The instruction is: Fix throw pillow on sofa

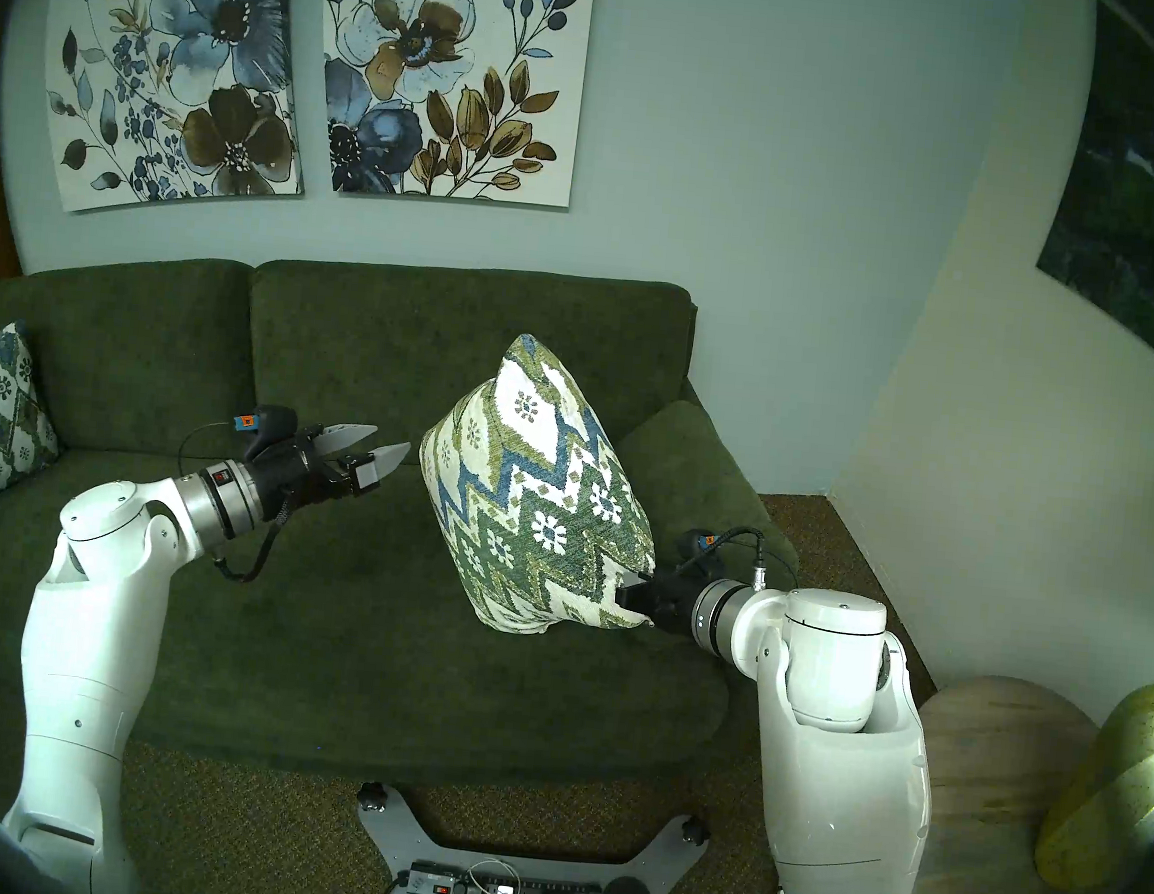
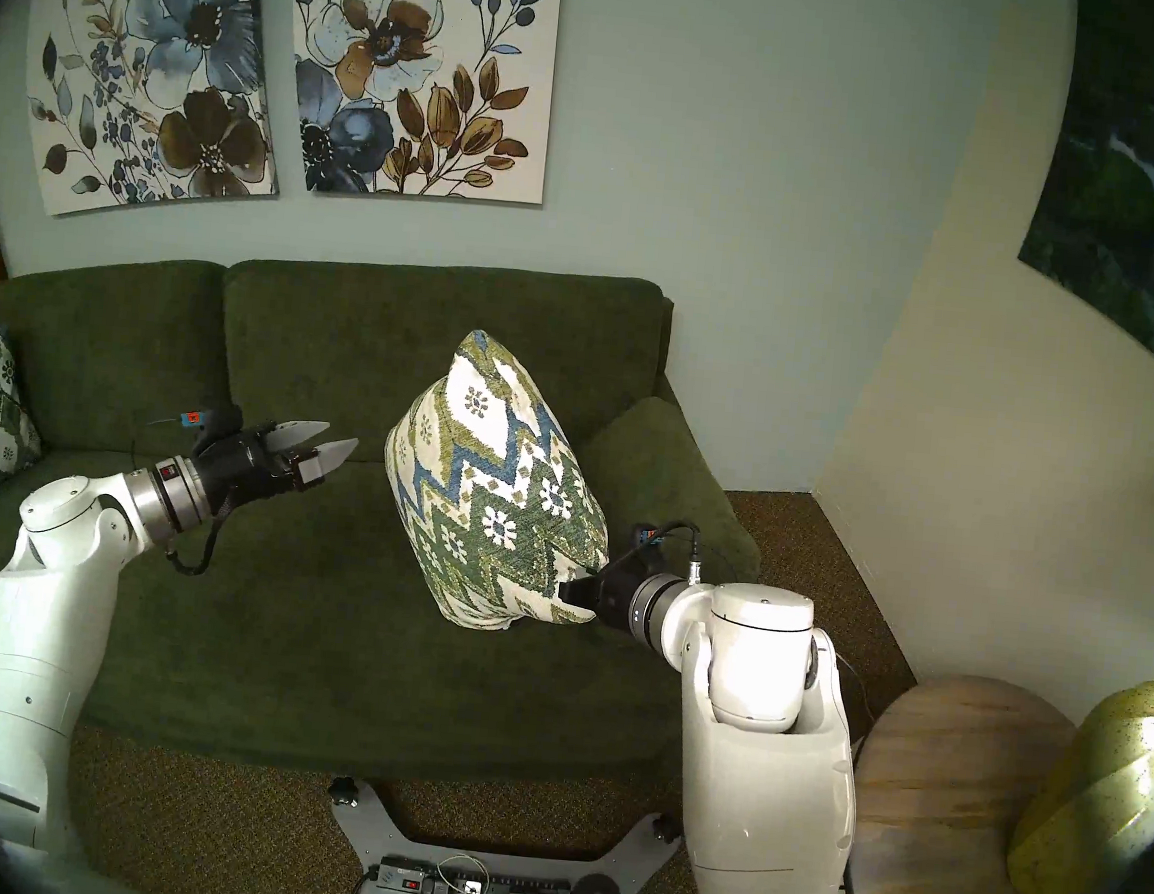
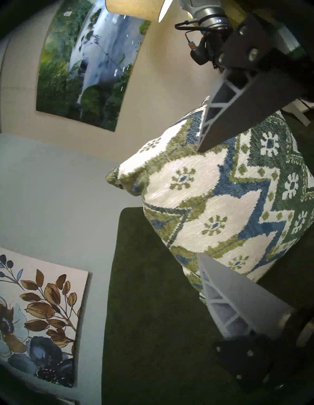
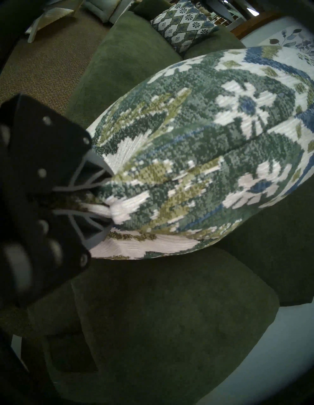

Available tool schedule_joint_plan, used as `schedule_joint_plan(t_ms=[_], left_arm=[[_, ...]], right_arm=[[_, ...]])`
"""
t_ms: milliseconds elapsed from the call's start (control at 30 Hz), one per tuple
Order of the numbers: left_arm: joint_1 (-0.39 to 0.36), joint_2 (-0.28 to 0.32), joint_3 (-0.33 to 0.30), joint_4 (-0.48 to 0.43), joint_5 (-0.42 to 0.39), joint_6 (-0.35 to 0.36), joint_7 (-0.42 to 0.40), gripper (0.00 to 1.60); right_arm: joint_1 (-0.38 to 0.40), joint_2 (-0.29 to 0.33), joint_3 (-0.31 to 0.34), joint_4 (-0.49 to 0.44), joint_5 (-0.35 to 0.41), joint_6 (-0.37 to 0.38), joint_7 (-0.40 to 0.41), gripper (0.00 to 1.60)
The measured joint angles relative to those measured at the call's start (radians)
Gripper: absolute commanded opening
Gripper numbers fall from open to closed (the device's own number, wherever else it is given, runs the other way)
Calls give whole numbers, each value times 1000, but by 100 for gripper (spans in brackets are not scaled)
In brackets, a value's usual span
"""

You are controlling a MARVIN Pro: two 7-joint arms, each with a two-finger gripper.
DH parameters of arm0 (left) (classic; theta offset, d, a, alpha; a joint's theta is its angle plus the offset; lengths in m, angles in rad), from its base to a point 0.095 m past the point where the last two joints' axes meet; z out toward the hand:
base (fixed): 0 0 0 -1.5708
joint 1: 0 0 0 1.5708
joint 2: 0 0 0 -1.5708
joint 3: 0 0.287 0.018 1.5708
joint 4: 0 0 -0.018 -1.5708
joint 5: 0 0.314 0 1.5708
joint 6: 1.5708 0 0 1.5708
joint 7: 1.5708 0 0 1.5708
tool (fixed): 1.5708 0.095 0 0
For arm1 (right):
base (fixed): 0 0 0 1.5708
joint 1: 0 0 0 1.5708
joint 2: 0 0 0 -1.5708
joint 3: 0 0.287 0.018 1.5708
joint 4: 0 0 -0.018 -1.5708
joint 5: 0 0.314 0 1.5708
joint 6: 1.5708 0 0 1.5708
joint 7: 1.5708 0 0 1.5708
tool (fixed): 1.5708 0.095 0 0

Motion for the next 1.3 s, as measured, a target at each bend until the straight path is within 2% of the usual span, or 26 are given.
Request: schedule_joint_plan(t_ms=[267,500,900,1300], left_arm=[[17,-12,-3,-8,-6,3,-2,160],[85,16,-88,18,-40,19,-72,160],[217,82,-284,133,-98,60,-213,160],[269,130,-321,200,-118,63,-356,160]], right_arm=[[-5,-5,43,5,29,0,-31,0],[34,3,48,49,25,0,-46,0],[116,44,0,87,-8,1,-51,0],[153,158,-83,46,-57,1,39,0]])
